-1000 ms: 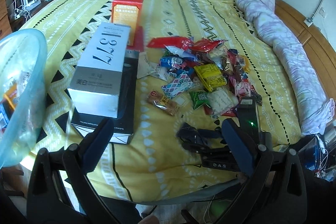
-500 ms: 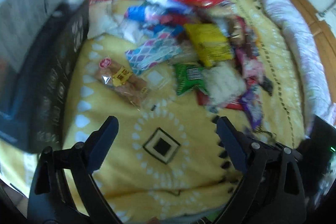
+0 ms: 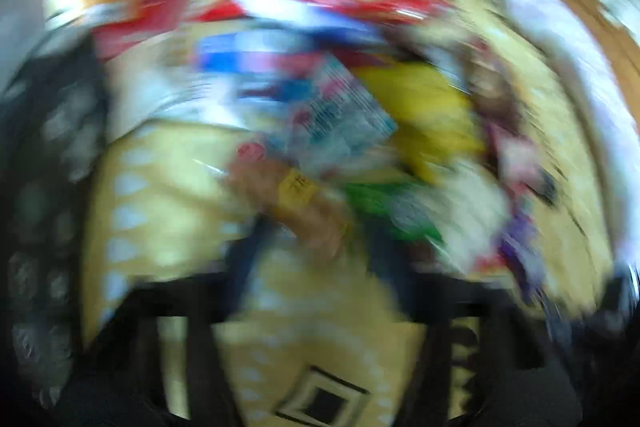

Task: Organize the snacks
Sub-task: 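Grasp the dark blue 'love' packet with the right tool while the left tool grasps the twisted-dough bag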

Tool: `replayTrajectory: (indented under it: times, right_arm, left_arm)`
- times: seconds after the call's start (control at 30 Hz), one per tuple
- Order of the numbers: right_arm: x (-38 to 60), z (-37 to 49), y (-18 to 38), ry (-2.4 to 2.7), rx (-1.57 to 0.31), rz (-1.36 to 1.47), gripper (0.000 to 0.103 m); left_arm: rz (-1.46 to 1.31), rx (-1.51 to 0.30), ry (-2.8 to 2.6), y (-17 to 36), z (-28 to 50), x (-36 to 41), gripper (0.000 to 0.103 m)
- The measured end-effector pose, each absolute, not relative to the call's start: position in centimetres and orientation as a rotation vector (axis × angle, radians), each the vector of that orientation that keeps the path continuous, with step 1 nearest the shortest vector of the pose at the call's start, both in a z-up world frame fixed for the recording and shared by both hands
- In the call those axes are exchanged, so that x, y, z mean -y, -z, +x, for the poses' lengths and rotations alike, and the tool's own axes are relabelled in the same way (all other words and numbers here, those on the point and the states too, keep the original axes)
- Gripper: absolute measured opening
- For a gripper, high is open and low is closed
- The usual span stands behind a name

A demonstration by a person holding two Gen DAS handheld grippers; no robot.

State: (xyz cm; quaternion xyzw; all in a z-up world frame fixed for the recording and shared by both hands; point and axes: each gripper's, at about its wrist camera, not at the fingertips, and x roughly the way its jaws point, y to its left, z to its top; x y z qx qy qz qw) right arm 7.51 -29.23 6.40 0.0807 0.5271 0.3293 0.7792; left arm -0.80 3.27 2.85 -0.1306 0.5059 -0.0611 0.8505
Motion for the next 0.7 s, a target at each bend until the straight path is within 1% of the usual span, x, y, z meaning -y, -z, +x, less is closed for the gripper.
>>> replayTrajectory:
  times: [0.03, 0.1, 0.23, 0.37, 0.4, 0.43, 0.53, 0.67, 0.7]
  right_arm:
    - [29.6, 7.6, -6.5, -0.708, -1.136, 0.18, 0.047]
    - [30.2, 7.7, -6.6, -0.698, -1.128, 0.187, 0.047]
    - [30.9, 8.2, -6.3, -0.681, -1.128, 0.208, 0.047]
    - [30.8, 8.3, -6.3, -0.682, -1.126, 0.208, 0.047]
    - [30.8, 8.2, -6.3, -0.683, -1.126, 0.208, 0.047]
    - [30.9, 8.1, -6.3, -0.683, -1.127, 0.209, 0.048]
    - [30.9, 8.1, -6.2, -0.681, -1.128, 0.209, 0.048]
    - [31.1, 8.1, -5.9, -0.674, -1.134, 0.213, 0.048]
    - [31.1, 8.1, -5.8, -0.673, -1.135, 0.213, 0.048]
  left_arm:
    - [-0.272, -1.046, 0.143, -3.2, -1.4, -3.4, 0.039]
    - [-0.307, -1.03, 0.108, -3.1, -2.2, -4.6, 0.039]
    - [-0.404, -1.061, 0.068, -2.0, -2.6, -6.7, 0.041]
    - [-0.417, -1.071, 0.074, -2.0, -2.0, -6.5, 0.042]
    - [-0.418, -1.071, 0.075, -2.0, -1.7, -6.3, 0.044]
    - [-0.418, -1.069, 0.075, -1.9, -1.4, -6.1, 0.048]
    - [-0.428, -1.062, 0.067, -2.0, -0.6, -5.6, 0.053]
    - [-0.458, -1.057, 0.062, -1.5, 0.5, -5.9, 0.053]
    - [-0.451, -1.058, 0.057, -1.6, 0.6, -5.9, 0.048]
